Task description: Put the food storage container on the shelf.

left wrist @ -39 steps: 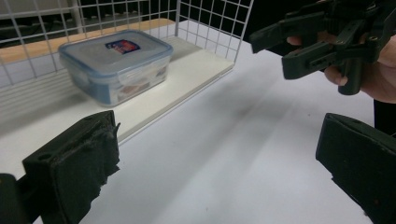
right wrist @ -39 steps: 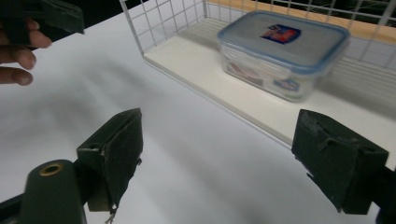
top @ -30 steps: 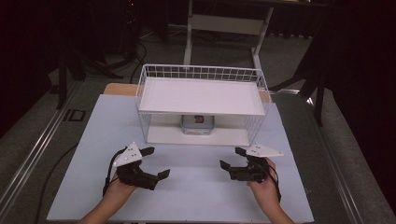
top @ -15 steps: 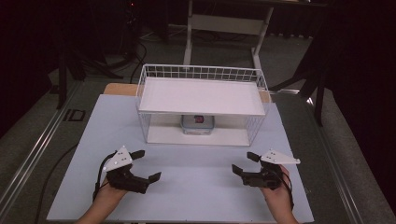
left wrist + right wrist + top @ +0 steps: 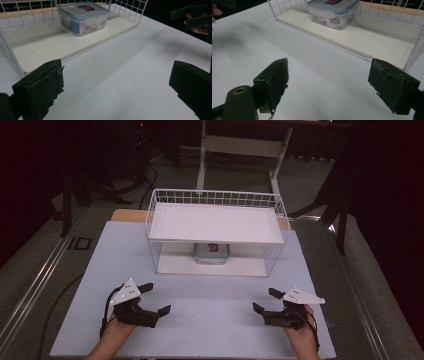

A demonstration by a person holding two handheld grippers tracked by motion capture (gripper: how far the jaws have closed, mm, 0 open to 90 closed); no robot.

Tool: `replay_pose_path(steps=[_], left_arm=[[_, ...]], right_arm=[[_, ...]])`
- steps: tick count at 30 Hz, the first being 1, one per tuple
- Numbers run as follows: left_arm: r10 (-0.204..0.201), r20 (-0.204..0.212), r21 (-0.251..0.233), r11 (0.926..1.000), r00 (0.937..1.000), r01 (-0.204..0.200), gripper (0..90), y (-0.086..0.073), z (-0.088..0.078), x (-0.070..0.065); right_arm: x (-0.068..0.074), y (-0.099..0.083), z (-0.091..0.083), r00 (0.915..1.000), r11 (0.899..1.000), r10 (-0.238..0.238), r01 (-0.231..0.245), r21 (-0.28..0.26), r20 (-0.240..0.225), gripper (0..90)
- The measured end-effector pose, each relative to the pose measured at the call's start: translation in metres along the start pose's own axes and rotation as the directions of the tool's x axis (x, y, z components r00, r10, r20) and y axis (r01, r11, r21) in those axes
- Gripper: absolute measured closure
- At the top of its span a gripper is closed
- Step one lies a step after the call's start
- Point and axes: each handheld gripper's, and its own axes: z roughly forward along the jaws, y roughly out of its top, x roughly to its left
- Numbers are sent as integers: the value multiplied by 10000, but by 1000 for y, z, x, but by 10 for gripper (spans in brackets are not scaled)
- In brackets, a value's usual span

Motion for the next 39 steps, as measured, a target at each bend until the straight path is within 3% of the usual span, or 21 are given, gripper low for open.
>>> replay_pose_path(steps=[6,17,25,29,39], left_arm=[[-60,14,-101,9999,10000,60,4,-3,0,0],[-11,166,13,10000,9999,11,4,-7,4,2],[-20,-37,94,10000,10000,20,4,-7,1,4],[165,-188,-6,9999,9997,-165,4,-5,-2,3],[-19,-212,-79,10000,9998,17,4,-5,-5,5]], right_arm=[[-4,-7,5,10000,9999,-26,27,126,-84,164],[-10,-8,9,9998,9998,-44,40,177,216,164],[-12,-11,17,9991,9985,392,-398,372,168,163],[-11,-9,18,9993,9989,335,-339,325,156,163],[-15,-11,18,9989,9986,380,-390,364,275,163]])
